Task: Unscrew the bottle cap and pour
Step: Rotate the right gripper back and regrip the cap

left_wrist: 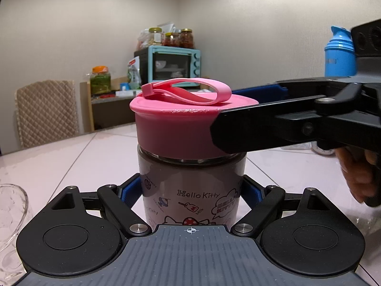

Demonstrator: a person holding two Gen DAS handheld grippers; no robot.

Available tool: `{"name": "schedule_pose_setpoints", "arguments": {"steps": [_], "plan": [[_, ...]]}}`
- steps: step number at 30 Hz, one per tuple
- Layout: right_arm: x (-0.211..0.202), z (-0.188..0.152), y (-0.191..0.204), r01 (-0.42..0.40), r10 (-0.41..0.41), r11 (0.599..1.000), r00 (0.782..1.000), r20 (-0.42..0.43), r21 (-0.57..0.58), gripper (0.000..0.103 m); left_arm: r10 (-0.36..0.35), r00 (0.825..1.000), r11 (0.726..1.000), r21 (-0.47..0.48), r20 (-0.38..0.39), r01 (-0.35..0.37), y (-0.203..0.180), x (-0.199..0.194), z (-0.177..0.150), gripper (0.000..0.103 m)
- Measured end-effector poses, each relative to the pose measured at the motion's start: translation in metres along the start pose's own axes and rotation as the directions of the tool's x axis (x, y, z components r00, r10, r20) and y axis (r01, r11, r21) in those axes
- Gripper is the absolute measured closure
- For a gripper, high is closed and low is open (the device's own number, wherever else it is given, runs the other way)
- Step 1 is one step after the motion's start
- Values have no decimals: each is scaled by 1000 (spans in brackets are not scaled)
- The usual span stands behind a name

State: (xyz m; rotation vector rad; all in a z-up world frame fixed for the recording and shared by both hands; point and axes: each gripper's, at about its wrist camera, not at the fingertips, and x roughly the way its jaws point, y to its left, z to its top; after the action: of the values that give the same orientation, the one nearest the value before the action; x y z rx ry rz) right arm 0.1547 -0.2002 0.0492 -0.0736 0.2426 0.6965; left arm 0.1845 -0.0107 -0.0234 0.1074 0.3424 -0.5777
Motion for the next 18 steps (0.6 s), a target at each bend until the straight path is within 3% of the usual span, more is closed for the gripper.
{"name": "schedule_pose_setpoints", "arguments": {"steps": [5, 18], "plan": [[2, -7, 10, 78, -78, 997, 997, 3, 17, 7, 0, 1000, 1000, 0, 0, 0, 0, 0, 0, 14], [24, -12, 28, 146, -146, 989, 989, 10, 23, 7, 0, 1000, 1000, 0, 0, 0, 1, 0, 0, 14]]}}
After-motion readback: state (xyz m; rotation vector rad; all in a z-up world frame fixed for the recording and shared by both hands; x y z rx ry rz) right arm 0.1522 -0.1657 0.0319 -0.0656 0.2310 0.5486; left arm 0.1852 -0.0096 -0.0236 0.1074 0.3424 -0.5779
